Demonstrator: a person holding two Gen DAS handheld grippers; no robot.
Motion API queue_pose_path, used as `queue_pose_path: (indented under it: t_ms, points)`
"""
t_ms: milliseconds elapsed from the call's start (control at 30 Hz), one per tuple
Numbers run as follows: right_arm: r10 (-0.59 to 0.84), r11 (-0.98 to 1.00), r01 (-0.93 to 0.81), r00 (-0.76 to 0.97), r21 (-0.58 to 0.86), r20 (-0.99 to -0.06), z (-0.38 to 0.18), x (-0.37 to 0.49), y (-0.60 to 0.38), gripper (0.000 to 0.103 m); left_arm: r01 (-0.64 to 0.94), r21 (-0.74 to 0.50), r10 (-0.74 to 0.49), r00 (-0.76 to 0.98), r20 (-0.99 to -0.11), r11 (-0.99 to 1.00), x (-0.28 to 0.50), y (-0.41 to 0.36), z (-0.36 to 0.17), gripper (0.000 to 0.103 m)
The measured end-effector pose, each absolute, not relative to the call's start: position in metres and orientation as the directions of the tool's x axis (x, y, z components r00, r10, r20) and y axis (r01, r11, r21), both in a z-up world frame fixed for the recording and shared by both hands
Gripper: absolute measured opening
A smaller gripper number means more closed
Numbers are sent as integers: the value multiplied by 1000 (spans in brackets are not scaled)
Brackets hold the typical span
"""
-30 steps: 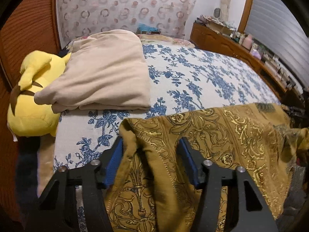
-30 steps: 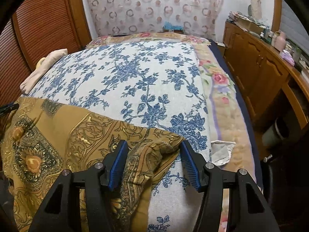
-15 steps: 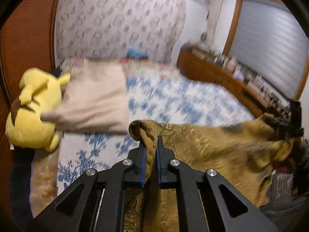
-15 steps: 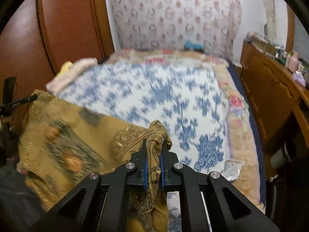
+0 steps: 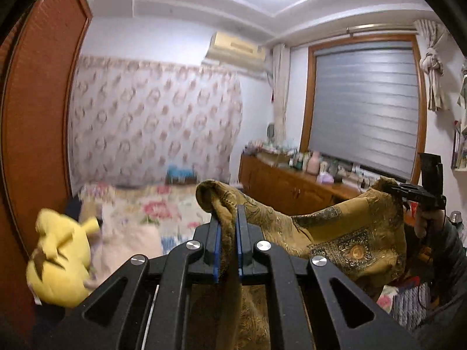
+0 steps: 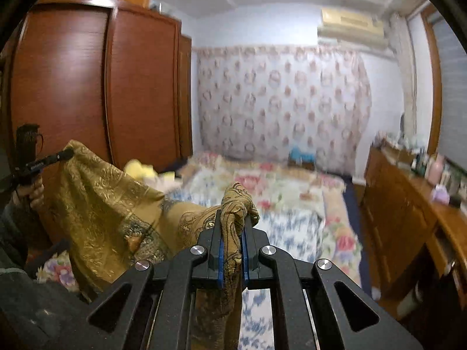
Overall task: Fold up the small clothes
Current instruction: 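Grasp the shirt edge with the left gripper while the right gripper grasps and lifts it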
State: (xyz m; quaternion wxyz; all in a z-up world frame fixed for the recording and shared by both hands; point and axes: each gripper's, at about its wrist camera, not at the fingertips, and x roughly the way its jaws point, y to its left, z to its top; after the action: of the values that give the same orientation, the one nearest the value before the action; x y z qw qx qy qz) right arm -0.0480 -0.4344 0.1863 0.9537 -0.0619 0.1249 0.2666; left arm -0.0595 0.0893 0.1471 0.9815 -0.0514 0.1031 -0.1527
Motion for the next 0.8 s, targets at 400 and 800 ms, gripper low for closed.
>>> queue_pose_path:
  t_ms: [400, 800]
  points:
    - [485, 852, -491, 871, -182, -76, 293, -99, -433, 8, 246, -66, -248, 968, -26, 967, -67, 112, 231, 9]
    - [383, 889, -398, 917, -225, -106, 292, -51, -393, 8, 172, -71, -177, 981, -76, 983, -7, 129, 217, 8]
